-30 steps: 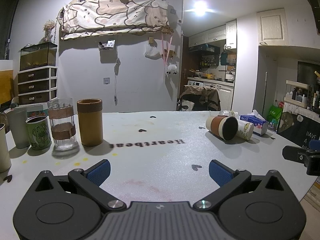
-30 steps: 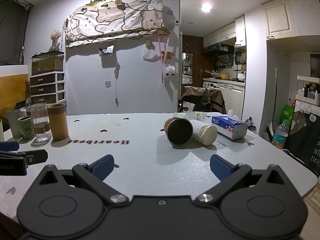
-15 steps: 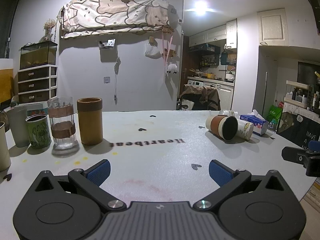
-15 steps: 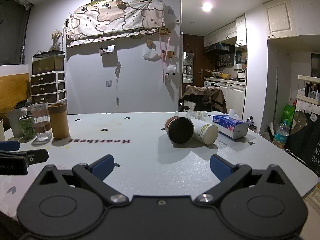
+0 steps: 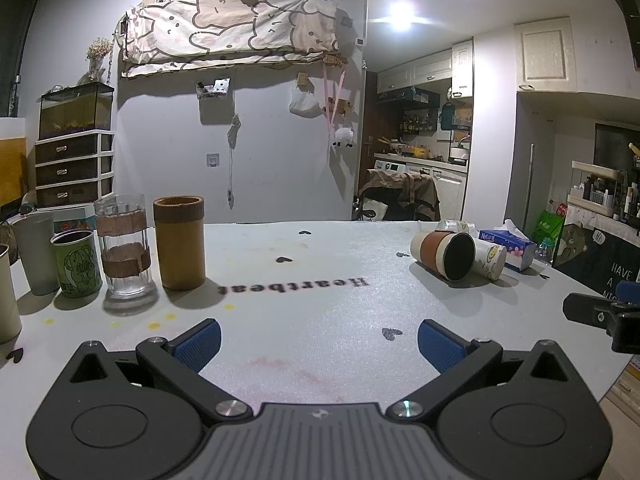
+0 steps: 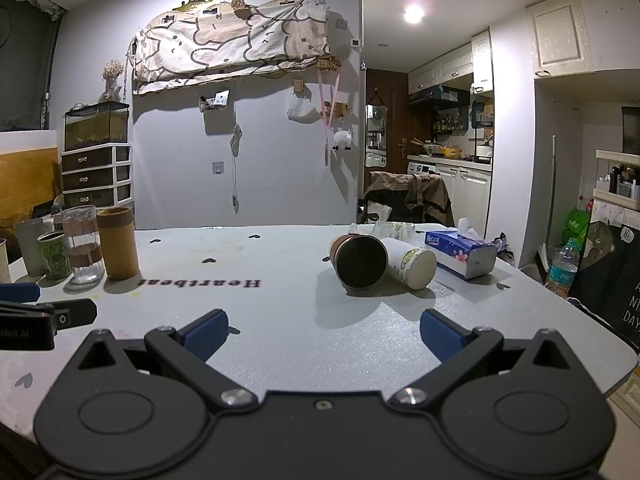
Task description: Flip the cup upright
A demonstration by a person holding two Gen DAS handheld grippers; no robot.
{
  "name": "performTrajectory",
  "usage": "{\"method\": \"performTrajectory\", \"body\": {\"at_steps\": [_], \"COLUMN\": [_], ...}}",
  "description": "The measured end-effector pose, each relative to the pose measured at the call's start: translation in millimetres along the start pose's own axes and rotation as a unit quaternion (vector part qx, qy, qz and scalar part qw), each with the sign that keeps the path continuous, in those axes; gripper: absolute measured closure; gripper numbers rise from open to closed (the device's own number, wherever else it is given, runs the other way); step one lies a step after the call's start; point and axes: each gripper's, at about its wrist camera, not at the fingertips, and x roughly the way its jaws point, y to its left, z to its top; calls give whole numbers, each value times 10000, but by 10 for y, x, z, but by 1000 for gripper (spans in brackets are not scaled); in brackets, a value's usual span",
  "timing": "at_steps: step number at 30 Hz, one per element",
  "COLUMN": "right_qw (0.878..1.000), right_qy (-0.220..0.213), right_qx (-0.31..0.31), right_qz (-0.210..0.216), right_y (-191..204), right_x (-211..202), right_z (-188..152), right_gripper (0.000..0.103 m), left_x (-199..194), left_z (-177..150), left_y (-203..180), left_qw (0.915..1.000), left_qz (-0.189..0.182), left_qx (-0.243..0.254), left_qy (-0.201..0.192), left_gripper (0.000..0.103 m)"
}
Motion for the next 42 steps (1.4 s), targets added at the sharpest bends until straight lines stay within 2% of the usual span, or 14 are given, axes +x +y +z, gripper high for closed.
{"method": "performTrajectory", "body": {"at_steps": [22,28,32,40,42], "right_qw": [10000,9996,9989,9980,9977], "right_qy": [-2,-258,-419,-330,-196], "right_qx": [20,-8,172,-288,-333], "right_qz": [29,83,145,455,561], "right_y": [23,-47,-238,-384,-413], "right_x": [-11,137,476,1316,1573], "right_z": [3,149,352,881,1016], "right_gripper": [0,0,0,0,0], "left_x": [-41,-61,-48,-38,-35], "left_z": [33,2,-57,-137,-157], "left_y": [-28,-42,-10,4,3], "left_qw": [10000,9999,9999,9996,9995], "left_qz": [-18,-78,-110,-181,-182], "left_qx": [33,47,33,13,46], "left_qy": [22,54,109,212,236], "left_gripper": [0,0,0,0,0]}}
